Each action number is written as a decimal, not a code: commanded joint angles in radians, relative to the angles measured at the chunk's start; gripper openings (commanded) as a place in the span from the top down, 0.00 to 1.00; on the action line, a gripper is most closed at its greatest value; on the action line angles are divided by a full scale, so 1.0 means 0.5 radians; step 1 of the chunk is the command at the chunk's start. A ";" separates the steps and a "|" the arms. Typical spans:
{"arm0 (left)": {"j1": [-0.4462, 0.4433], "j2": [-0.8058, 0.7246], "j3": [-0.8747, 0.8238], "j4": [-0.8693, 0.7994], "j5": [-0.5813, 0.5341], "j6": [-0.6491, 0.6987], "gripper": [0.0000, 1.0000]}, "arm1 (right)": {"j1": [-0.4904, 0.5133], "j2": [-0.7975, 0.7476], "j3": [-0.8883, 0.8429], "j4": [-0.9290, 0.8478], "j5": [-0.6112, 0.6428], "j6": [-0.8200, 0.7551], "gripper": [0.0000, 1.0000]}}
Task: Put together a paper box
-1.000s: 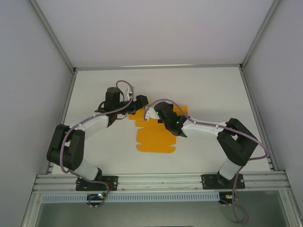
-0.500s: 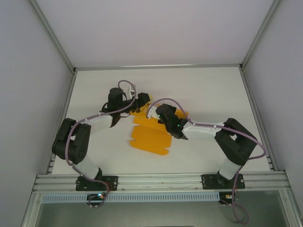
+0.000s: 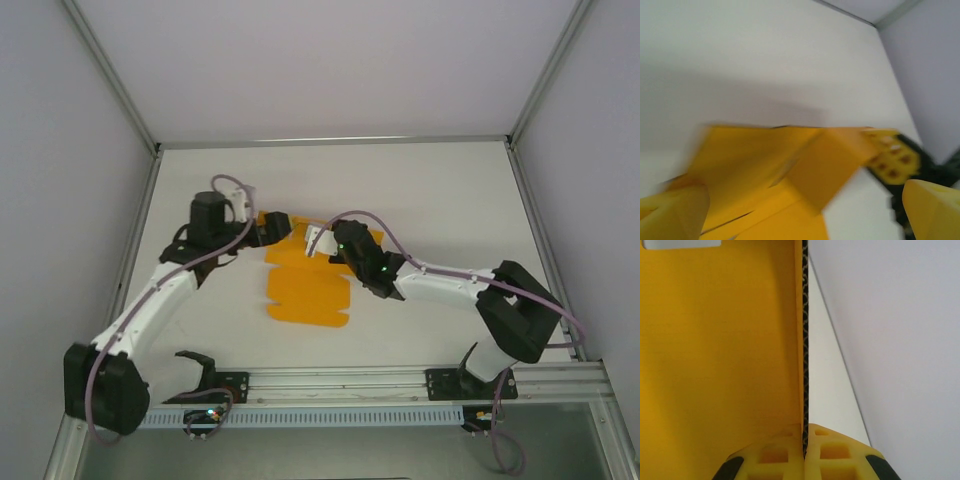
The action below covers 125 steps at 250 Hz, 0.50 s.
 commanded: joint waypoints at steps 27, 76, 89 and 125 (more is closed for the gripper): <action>0.298 0.086 -0.007 -0.228 0.157 0.427 0.04 | -0.066 -0.120 0.026 -0.216 -0.156 -0.070 1.00; 0.319 0.284 0.043 0.123 0.723 0.750 0.20 | -0.113 -0.136 0.098 -0.365 -0.235 -0.101 1.00; 0.316 0.338 0.030 0.244 0.814 0.810 0.24 | -0.123 -0.128 0.119 -0.396 -0.258 -0.112 1.00; 0.307 0.566 0.154 0.192 0.839 0.984 0.34 | -0.141 -0.105 0.162 -0.410 -0.274 -0.148 1.00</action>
